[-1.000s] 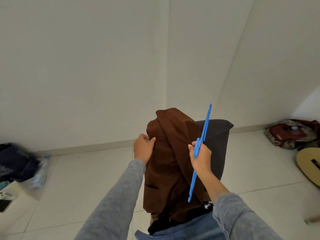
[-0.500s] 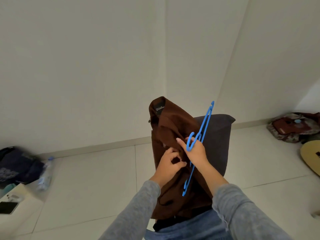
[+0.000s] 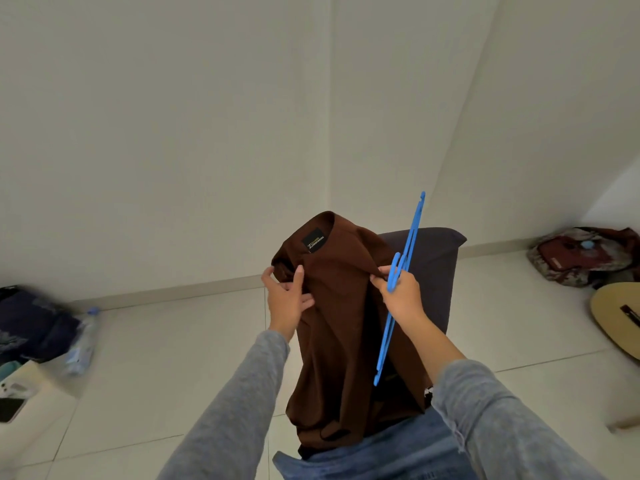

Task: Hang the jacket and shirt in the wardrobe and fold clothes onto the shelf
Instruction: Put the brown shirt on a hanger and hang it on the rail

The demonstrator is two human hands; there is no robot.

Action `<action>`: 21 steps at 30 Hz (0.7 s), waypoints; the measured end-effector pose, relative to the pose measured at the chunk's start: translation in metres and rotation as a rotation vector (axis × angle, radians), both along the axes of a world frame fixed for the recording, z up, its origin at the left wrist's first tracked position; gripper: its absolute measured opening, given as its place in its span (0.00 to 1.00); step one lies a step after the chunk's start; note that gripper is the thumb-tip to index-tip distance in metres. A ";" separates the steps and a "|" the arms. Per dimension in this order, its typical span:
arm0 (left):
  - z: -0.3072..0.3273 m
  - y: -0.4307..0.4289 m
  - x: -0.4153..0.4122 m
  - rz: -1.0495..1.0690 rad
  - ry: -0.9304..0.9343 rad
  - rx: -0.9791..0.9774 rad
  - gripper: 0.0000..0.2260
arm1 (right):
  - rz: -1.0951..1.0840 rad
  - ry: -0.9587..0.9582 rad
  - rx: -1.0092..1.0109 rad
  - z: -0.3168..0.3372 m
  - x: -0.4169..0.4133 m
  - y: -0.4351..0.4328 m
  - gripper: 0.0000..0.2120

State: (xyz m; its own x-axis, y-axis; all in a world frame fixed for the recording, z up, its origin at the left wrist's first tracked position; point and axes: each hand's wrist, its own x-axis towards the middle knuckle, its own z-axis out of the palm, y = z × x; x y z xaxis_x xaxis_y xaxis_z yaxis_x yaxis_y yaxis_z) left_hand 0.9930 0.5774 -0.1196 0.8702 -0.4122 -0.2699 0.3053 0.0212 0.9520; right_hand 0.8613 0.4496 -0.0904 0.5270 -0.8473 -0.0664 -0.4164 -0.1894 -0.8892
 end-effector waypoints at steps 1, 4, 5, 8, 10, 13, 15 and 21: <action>0.000 -0.001 0.007 -0.017 0.026 0.011 0.28 | 0.002 -0.010 0.015 -0.001 -0.002 0.000 0.09; 0.002 -0.007 0.024 -0.013 0.134 0.051 0.28 | 0.013 -0.044 0.020 0.000 -0.008 -0.001 0.04; 0.002 -0.009 0.028 -0.021 0.175 0.054 0.24 | 0.017 -0.049 0.014 0.000 -0.010 -0.002 0.02; -0.004 -0.009 0.031 -0.019 0.094 0.189 0.06 | 0.032 -0.056 0.012 0.001 -0.015 -0.003 0.01; -0.009 -0.008 0.031 0.065 -0.209 0.424 0.11 | 0.056 -0.018 0.023 -0.001 -0.019 -0.005 0.02; 0.007 -0.003 0.020 0.206 -0.540 0.486 0.12 | 0.091 0.043 0.025 0.001 -0.024 -0.010 0.06; 0.023 -0.005 0.012 0.137 -0.630 0.343 0.13 | 0.107 0.038 0.000 0.007 -0.025 -0.011 0.05; 0.084 -0.028 -0.003 -0.105 -0.801 0.165 0.16 | 0.116 -0.065 0.005 0.045 -0.030 -0.010 0.12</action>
State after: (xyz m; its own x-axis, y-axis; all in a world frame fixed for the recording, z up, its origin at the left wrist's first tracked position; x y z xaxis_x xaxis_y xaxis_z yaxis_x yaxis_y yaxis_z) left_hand 0.9903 0.5498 -0.0353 0.7840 -0.5115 0.3518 -0.4747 -0.1286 0.8707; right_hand 0.8313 0.4391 -0.0453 0.6244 -0.7804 -0.0327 -0.3337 -0.2287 -0.9145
